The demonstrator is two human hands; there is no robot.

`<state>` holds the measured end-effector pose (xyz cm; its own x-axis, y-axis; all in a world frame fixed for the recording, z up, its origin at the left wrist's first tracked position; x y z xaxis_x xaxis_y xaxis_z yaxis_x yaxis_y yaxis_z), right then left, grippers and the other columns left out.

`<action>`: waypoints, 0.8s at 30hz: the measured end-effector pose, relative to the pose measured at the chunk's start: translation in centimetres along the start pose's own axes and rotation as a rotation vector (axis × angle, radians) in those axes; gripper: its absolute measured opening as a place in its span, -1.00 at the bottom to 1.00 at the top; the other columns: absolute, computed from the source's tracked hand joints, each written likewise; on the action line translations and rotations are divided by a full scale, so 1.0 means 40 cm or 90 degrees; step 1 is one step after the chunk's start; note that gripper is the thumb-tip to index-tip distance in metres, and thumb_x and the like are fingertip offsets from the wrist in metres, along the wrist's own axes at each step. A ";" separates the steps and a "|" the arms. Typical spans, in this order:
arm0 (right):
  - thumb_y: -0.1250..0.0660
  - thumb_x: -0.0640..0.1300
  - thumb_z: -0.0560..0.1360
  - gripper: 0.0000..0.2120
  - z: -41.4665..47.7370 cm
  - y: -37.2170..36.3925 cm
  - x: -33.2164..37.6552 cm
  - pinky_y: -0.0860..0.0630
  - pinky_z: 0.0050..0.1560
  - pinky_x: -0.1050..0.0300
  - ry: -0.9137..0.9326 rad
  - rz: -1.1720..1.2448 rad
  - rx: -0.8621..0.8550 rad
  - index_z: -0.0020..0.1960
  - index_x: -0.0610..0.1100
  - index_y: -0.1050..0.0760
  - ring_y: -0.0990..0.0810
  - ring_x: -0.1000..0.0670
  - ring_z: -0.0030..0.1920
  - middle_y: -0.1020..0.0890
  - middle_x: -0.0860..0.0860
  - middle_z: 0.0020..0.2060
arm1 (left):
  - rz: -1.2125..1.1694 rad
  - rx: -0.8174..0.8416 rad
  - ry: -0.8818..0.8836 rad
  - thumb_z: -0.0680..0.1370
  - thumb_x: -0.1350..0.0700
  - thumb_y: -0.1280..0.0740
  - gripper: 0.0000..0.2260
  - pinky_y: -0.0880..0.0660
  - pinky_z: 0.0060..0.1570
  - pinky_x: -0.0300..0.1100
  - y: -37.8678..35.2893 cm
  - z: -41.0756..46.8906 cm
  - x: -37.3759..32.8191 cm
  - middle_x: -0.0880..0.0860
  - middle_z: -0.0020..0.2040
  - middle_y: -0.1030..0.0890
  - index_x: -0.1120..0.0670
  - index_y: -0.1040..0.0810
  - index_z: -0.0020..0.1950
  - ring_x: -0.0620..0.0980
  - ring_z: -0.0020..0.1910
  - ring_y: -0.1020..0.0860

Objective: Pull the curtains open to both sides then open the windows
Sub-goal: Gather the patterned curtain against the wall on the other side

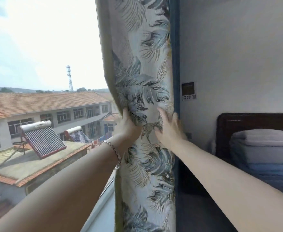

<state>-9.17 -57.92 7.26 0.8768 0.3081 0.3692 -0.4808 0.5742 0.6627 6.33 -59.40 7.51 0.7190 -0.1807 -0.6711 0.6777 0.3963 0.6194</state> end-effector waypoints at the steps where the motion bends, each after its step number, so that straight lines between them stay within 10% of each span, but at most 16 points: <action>1: -0.24 -0.14 0.51 -0.39 0.032 -0.021 -0.017 -0.42 0.03 -0.05 0.003 0.042 -0.007 0.44 0.14 -0.04 -0.42 -0.24 0.13 -0.31 -0.22 0.21 | -0.029 -0.002 -0.024 0.51 0.05 -0.23 -0.38 -0.60 -0.05 0.11 -0.026 0.046 -0.005 0.25 0.21 -0.37 -0.16 0.05 0.46 0.26 -0.07 -0.57; 6: -0.16 -0.41 0.46 -0.35 0.211 -0.099 -0.133 -0.51 -0.20 -0.06 0.007 0.169 -0.058 0.43 0.05 -0.12 -0.49 -0.12 -0.20 -0.35 -0.18 0.29 | -0.073 -0.075 -0.092 0.53 0.20 -0.14 -0.56 -0.59 -0.10 0.11 -0.171 0.242 -0.036 0.25 0.13 -0.40 -0.03 -0.14 0.39 0.18 -0.18 -0.51; 11: -0.15 -0.39 0.44 -0.37 0.421 -0.173 -0.260 -0.56 -0.02 -0.12 0.068 0.091 -0.050 0.43 -0.01 -0.14 -0.56 -0.20 0.00 -0.44 -0.15 0.30 | -0.079 -0.146 -0.112 0.55 0.22 -0.09 -0.52 -0.51 -0.28 -0.01 -0.302 0.452 -0.071 0.25 0.19 -0.33 -0.11 -0.08 0.42 0.06 -0.38 -0.44; 18: -0.13 -0.43 0.42 -0.41 0.774 -0.233 -0.474 -0.50 -0.14 0.00 0.097 0.036 -0.079 0.38 -0.04 -0.20 -0.56 -0.18 -0.06 -0.55 -0.13 0.16 | -0.083 -0.125 -0.115 0.45 0.33 -0.09 -0.44 -0.42 -0.38 -0.13 -0.474 0.808 -0.180 0.18 0.07 -0.45 -0.08 -0.12 0.39 0.14 -0.15 -0.49; 24: -0.10 -0.46 0.44 -0.43 1.019 -0.322 -0.693 -0.47 -0.25 0.04 0.131 -0.012 -0.109 0.39 -0.10 -0.23 -0.56 -0.18 -0.13 -0.60 -0.17 -0.02 | -0.040 -0.074 -0.070 0.49 0.29 -0.11 -0.77 -0.43 -0.30 -0.15 -0.683 1.117 -0.241 0.12 -0.11 -0.49 0.14 -0.36 0.13 0.02 -0.28 -0.47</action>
<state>-27.60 -104.78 15.04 0.8771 0.4337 0.2062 -0.4715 0.6960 0.5416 -12.24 -108.71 15.24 0.6931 -0.3031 -0.6540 0.7037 0.4812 0.5227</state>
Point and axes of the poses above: each hand's wrist, its own z-axis towards the middle knuckle, its own y-axis out of the back of the hand, x = y × z, the point moved 7 cm from there along z, towards the middle knuckle
